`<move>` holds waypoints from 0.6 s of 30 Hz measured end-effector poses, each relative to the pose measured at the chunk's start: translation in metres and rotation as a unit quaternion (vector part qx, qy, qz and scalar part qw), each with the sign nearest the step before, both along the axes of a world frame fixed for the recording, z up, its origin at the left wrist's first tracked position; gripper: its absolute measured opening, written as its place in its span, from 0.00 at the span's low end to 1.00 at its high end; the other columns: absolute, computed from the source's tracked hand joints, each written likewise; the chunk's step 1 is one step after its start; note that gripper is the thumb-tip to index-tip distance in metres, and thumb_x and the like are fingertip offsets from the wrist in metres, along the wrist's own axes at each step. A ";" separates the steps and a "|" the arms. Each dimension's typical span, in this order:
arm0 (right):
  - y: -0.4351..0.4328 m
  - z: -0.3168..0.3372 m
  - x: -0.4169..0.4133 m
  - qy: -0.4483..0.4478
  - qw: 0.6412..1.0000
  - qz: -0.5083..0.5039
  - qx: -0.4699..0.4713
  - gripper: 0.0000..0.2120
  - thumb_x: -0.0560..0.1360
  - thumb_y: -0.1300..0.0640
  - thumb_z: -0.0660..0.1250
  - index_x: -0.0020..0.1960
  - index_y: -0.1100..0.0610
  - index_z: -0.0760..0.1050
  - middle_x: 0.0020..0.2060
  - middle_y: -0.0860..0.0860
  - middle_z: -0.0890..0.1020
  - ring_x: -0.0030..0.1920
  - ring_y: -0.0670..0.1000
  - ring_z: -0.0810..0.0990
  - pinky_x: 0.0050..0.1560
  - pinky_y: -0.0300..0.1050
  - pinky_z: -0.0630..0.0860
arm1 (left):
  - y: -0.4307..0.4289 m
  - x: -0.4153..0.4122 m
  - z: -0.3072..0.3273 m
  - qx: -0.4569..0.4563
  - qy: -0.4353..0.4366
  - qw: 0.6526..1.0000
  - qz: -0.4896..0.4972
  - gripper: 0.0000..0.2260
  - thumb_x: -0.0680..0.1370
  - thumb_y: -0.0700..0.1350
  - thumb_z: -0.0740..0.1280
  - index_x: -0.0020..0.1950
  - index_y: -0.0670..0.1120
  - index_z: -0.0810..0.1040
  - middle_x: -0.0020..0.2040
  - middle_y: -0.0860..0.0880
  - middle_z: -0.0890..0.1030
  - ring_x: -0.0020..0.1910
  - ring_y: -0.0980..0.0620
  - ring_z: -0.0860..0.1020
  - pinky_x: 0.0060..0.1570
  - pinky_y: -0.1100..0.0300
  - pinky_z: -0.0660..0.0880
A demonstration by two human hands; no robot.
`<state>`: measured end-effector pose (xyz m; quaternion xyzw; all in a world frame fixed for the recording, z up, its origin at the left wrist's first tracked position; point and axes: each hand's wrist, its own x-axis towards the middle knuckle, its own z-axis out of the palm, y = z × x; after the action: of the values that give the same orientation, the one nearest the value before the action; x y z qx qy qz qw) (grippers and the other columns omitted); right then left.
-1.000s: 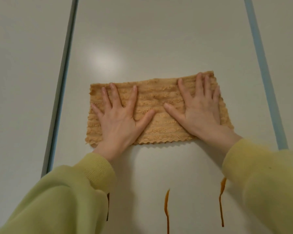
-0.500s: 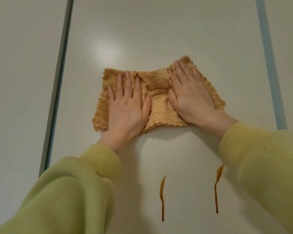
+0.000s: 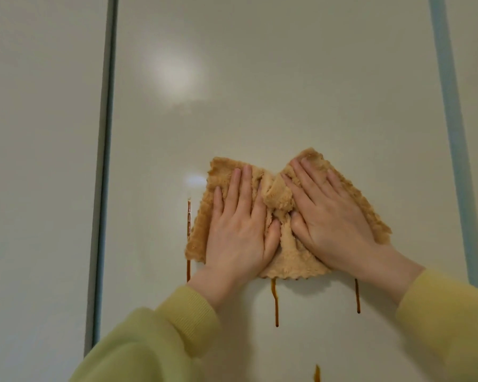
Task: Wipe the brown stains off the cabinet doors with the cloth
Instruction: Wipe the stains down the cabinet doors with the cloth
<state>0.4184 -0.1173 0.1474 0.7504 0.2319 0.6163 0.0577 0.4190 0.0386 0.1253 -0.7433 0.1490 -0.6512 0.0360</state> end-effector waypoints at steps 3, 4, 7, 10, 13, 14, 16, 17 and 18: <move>0.000 0.002 0.000 -0.005 1.000 -0.007 0.002 0.28 0.73 0.50 0.51 0.71 0.61 0.61 0.71 0.57 0.63 0.72 0.51 0.55 0.71 0.49 0.46 | 0.005 0.001 0.006 0.023 -0.019 1.000 0.002 0.21 0.75 0.56 0.54 0.53 0.40 0.75 0.73 0.39 0.59 0.73 0.42 0.54 0.69 0.41 0.45; 0.001 0.003 0.001 -0.009 1.000 -0.009 0.000 0.28 0.73 0.50 0.51 0.71 0.61 0.61 0.71 0.57 0.63 0.72 0.52 0.55 0.71 0.50 0.47 | 0.007 0.001 0.009 0.031 -0.024 0.999 0.004 0.21 0.75 0.56 0.54 0.53 0.41 0.75 0.73 0.39 0.59 0.73 0.41 0.54 0.69 0.40 0.47; 0.004 0.009 0.001 -0.019 1.000 -0.015 -0.007 0.29 0.73 0.49 0.52 0.71 0.61 0.62 0.71 0.58 0.64 0.71 0.52 0.56 0.69 0.51 0.49 | 0.017 0.000 0.022 0.060 -0.031 0.998 0.009 0.24 0.75 0.58 0.53 0.61 0.42 0.71 0.74 0.41 0.59 0.73 0.42 0.55 0.67 0.37 0.48; 0.015 0.028 0.000 -0.013 1.000 -0.018 -0.001 0.29 0.73 0.49 0.50 0.72 0.60 0.60 0.72 0.58 0.63 0.72 0.53 0.57 0.70 0.49 0.45 | 0.029 -0.001 0.042 0.071 -0.021 0.997 0.012 0.27 0.76 0.58 0.51 0.67 0.43 0.67 0.75 0.43 0.57 0.74 0.43 0.54 0.68 0.38 0.45; 0.033 0.051 -0.002 -0.004 1.000 -0.021 0.003 0.31 0.73 0.47 0.44 0.74 0.58 0.54 0.74 0.56 0.56 0.74 0.51 0.51 0.71 0.46 0.39 | 0.043 -0.002 0.065 0.057 -0.006 0.998 0.017 0.28 0.76 0.58 0.48 0.72 0.45 0.61 0.76 0.45 0.53 0.75 0.45 0.50 0.68 0.39 0.43; 0.040 0.059 -0.002 -0.002 1.000 -0.023 0.005 0.32 0.73 0.47 0.43 0.75 0.57 0.52 0.75 0.55 0.54 0.75 0.51 0.49 0.71 0.46 0.38 | 0.049 -0.002 0.073 0.053 -0.004 0.998 0.019 0.29 0.75 0.58 0.47 0.72 0.45 0.60 0.76 0.46 0.52 0.75 0.45 0.49 0.68 0.38 0.43; 0.057 0.077 -0.003 0.003 1.000 -0.023 0.016 0.30 0.75 0.47 0.42 0.75 0.56 0.49 0.75 0.54 0.50 0.75 0.50 0.45 0.71 0.47 0.37 | 0.063 -0.002 0.092 0.049 -0.007 0.998 0.028 0.30 0.75 0.58 0.46 0.73 0.45 0.59 0.76 0.46 0.51 0.75 0.45 0.48 0.68 0.38 0.43; 0.065 0.085 -0.003 0.007 1.000 -0.022 0.020 0.29 0.76 0.48 0.44 0.75 0.56 0.47 0.76 0.53 0.48 0.75 0.50 0.43 0.72 0.47 0.37 | 0.070 -0.002 0.100 0.046 -0.008 0.998 0.033 0.30 0.75 0.58 0.45 0.73 0.45 0.58 0.76 0.46 0.50 0.75 0.46 0.47 0.69 0.38 0.43; 0.075 0.092 -0.003 0.008 0.999 -0.022 0.023 0.28 0.78 0.49 0.46 0.75 0.56 0.46 0.76 0.53 0.47 0.75 0.49 0.42 0.72 0.47 0.37 | 0.077 -0.001 0.108 0.040 -0.007 0.998 0.039 0.31 0.74 0.58 0.44 0.74 0.45 0.55 0.76 0.46 0.48 0.75 0.46 0.46 0.69 0.39 0.42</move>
<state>0.4158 -0.0423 0.2399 0.7614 0.2014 0.6141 0.0517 0.4177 0.1152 0.2328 -0.7421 0.1459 -0.6477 0.0916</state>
